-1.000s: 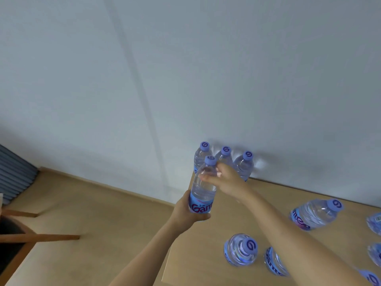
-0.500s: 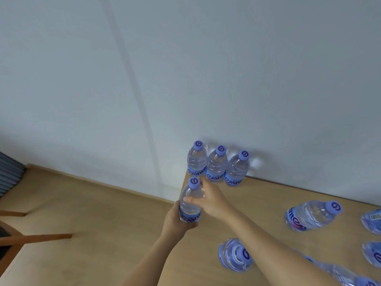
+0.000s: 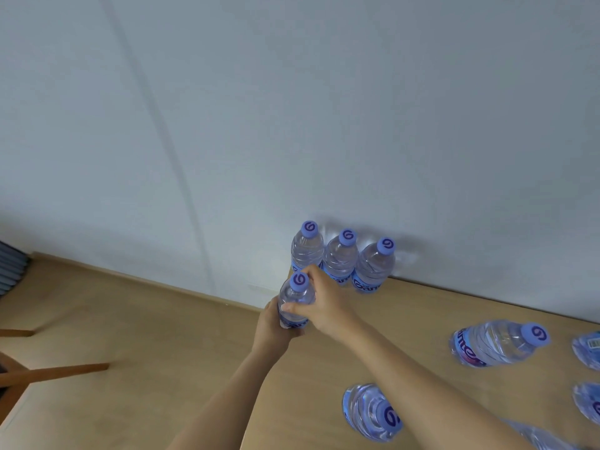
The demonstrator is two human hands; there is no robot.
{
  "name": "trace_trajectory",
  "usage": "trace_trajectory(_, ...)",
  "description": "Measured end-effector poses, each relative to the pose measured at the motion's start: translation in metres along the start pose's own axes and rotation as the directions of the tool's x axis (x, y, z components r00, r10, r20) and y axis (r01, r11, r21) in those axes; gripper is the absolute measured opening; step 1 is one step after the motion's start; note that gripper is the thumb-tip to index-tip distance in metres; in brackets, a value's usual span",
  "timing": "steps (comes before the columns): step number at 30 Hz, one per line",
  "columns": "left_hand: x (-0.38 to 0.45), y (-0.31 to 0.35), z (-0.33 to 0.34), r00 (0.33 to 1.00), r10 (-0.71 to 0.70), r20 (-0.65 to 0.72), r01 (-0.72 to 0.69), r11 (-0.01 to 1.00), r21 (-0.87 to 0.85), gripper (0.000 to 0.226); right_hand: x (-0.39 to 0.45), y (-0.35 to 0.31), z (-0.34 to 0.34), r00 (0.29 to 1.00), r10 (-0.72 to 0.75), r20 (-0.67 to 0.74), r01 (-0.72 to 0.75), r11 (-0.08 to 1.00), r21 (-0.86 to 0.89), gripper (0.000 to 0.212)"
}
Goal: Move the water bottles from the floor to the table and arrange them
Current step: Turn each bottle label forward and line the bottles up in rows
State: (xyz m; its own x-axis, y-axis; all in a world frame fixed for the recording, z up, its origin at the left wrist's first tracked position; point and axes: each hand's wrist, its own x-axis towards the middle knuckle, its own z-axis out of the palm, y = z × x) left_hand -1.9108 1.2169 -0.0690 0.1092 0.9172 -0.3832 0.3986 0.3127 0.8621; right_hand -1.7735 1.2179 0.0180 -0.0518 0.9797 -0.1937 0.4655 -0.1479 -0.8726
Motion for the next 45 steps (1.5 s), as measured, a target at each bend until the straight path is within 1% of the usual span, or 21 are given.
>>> trace_trajectory(5, 0.013, 0.009, 0.000, 1.000, 0.010, 0.030, -0.009, 0.999, -0.041, 0.064, 0.010, -0.001, -0.001, 0.999, -0.009, -0.042, 0.007, 0.999, -0.050, 0.045)
trace_trajectory(10, 0.025, 0.013, 0.002, 0.999, 0.007, 0.054, -0.003, 0.996, -0.086, 0.058, 0.018, -0.003, -0.002, 0.999, 0.003, -0.053, -0.007, 0.996, -0.088, 0.045)
trace_trajectory(15, 0.037, 0.016, 0.004, 0.997, 0.020, 0.072, -0.012, 0.994, -0.113, 0.056, 0.026, -0.006, -0.005, 0.998, 0.009, -0.065, -0.016, 0.993, -0.117, 0.045)
trace_trajectory(23, 0.047, 0.015, 0.001, 0.996, 0.002, 0.091, 0.006, 0.996, -0.089, 0.058, 0.029, -0.007, -0.004, 0.992, -0.001, -0.128, -0.027, 0.975, -0.220, 0.051)
trace_trajectory(27, 0.046, 0.015, 0.000, 0.996, -0.005, 0.089, 0.011, 0.998, -0.066, 0.058, 0.029, -0.008, -0.004, 0.994, 0.007, -0.113, -0.033, 0.972, -0.233, 0.053)
trace_trajectory(31, 0.045, 0.014, 0.000, 0.994, -0.003, 0.113, 0.006, 1.000, -0.029, 0.061, 0.026, -0.006, -0.005, 0.989, 0.005, -0.145, -0.038, 0.974, -0.225, 0.051)
trace_trajectory(35, 0.044, 0.019, 0.001, 0.993, -0.010, 0.118, 0.011, 1.000, -0.009, 0.057, 0.026, -0.006, -0.007, 0.991, 0.025, -0.135, -0.054, 0.974, -0.221, 0.051)
trace_trajectory(37, 0.043, 0.022, 0.002, 0.992, -0.024, 0.125, 0.027, 0.999, -0.020, 0.060, 0.027, -0.006, -0.008, 0.992, 0.027, -0.122, -0.054, 0.973, -0.223, 0.054)
trace_trajectory(40, 0.039, 0.025, 0.002, 0.992, -0.041, 0.119, 0.040, 0.999, 0.012, 0.071, 0.025, -0.005, -0.012, 0.995, 0.050, -0.082, -0.066, 0.975, -0.213, 0.065)
trace_trajectory(41, 0.036, 0.025, 0.003, 0.993, -0.051, 0.111, 0.048, 0.998, 0.027, 0.071, 0.023, -0.005, -0.014, 0.996, 0.069, -0.065, -0.081, 0.976, -0.204, 0.072)
trace_trajectory(43, 0.028, 0.027, 0.003, 0.994, -0.077, 0.079, 0.074, 0.996, 0.042, 0.063, 0.016, -0.003, -0.020, 0.994, 0.102, -0.048, -0.109, 0.975, -0.194, 0.083)
trace_trajectory(45, 0.016, 0.026, 0.003, 0.994, -0.100, 0.052, 0.096, 0.993, 0.072, 0.058, 0.007, 0.001, -0.026, 0.990, 0.135, -0.044, -0.140, 0.973, -0.182, 0.081)
